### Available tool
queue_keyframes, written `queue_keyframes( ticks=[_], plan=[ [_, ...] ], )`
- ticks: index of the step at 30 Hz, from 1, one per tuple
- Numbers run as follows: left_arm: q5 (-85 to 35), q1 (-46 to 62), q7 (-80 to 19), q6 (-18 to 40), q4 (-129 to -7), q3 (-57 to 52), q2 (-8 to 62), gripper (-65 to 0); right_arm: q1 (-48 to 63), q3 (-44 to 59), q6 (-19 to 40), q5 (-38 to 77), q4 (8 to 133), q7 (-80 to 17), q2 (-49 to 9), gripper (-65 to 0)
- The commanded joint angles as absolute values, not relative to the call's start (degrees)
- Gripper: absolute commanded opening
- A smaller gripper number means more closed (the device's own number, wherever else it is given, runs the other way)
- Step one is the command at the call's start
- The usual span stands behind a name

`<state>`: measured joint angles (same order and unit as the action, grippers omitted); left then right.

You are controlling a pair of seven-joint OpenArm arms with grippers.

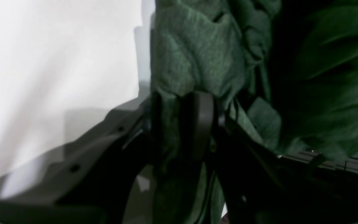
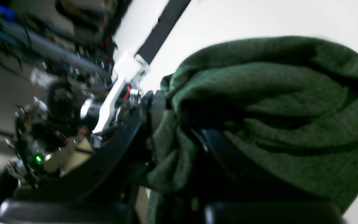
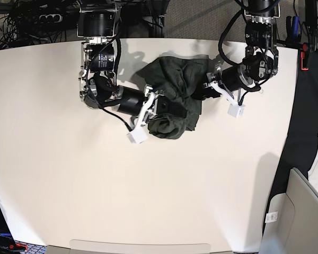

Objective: Fold the T-shirt properly
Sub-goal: 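Grasp the shirt's end with the right gripper and fold it toward the left gripper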

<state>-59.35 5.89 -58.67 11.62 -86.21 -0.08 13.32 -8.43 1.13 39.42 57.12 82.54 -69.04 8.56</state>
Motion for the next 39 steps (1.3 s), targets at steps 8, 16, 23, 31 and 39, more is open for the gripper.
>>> queue_keyframes(
  ticks=[8,16,23,31,39],
  plan=[
    [-57.4,5.8,-57.2,10.8,-86.3,-0.2,13.8,-48.0,-9.8,-5.0,40.0,55.7,82.9,-68.0,8.8,-50.0],
    [-57.4,5.5,-57.2,10.8,-86.3,-0.5,13.8,-47.9,-10.4,-8.7,40.0,56.8,86.5,-71.5,3.1,-31.2],
    [-57.4,5.4,-57.1,10.7,-86.3,-0.5,13.8,-47.9,-9.8,-5.9,40.0,59.8,89.1,-71.7,-2.1,-31.3],
    [-57.3,5.4,-57.1,10.7,-86.3,-0.5,13.8,-47.9,-5.2,-1.2,40.0,60.6,97.1,-71.7,-8.0,-31.3],
    [-57.3,5.4,-57.1,10.7,-86.3,-0.3,13.8,-47.8,-4.4,-3.3,40.0,56.7,98.0,-71.7,-8.8,-31.3]
  ],
)
